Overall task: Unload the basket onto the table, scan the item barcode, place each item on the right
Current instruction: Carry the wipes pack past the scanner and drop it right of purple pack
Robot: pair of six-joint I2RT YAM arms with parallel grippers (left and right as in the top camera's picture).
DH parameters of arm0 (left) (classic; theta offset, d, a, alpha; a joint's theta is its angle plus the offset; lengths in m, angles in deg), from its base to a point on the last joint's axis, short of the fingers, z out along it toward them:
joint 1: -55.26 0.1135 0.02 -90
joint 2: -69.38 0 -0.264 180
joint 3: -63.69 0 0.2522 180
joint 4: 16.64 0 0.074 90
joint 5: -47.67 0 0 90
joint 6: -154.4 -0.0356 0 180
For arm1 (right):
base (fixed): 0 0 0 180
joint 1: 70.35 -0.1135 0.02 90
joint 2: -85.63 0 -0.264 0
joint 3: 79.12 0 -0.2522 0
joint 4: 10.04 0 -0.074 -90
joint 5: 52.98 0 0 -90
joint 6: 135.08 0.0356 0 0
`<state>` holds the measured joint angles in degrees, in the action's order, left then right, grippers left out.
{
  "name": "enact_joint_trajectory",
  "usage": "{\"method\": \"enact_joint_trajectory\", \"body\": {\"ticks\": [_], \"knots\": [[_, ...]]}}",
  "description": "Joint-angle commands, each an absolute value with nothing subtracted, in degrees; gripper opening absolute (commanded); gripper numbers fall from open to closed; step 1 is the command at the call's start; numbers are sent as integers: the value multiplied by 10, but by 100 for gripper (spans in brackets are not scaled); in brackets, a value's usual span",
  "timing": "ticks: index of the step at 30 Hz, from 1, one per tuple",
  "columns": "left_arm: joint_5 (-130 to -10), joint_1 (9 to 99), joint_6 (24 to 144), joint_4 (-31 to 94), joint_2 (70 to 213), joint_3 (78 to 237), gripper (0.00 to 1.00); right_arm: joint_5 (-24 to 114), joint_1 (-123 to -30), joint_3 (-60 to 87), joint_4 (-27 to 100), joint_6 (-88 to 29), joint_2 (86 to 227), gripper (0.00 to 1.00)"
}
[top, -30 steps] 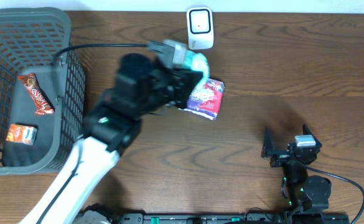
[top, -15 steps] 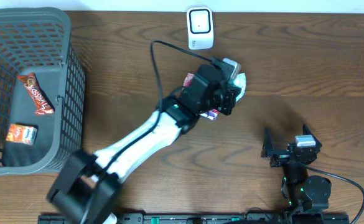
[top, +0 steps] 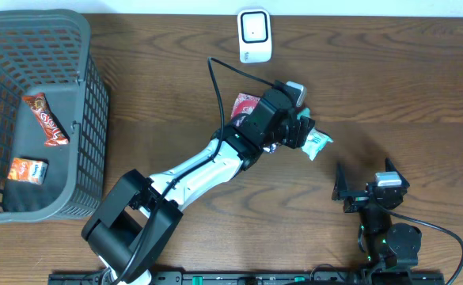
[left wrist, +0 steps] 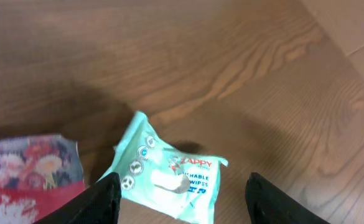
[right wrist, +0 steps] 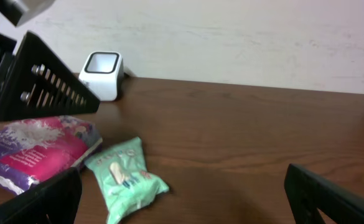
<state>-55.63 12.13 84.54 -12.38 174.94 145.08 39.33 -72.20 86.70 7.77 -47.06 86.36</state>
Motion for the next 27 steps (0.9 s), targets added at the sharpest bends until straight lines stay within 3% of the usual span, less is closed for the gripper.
{"method": "enact_joint_trajectory", "body": {"ticks": [1,7,9,10,11,22,23,24,27], "knots": [[-547,136,846,-145,1736,1459,64,393,-727,868,80,-475,863,99],[-547,191,846,-153,1669,1459,64,393,-727,868,80,-475,863,99],[-547,221,846,-146,1638,1459,71,393,-727,868,80,-475,863,99],[-547,248,846,-135,1610,1459,80,393,-727,868,80,-475,863,99],[-547,271,846,-126,1589,1459,83,393,-727,868,80,-475,863,99],[-546,554,801,-54,1394,1459,85,393,-727,868,80,-475,863,99],[-543,576,792,-44,1388,1459,86,393,-727,868,80,-475,863,99],[-530,596,792,-32,1384,1459,93,393,-727,868,80,-475,863,99],[-455,664,792,16,1381,1459,97,393,-727,868,80,-475,863,99]]}}
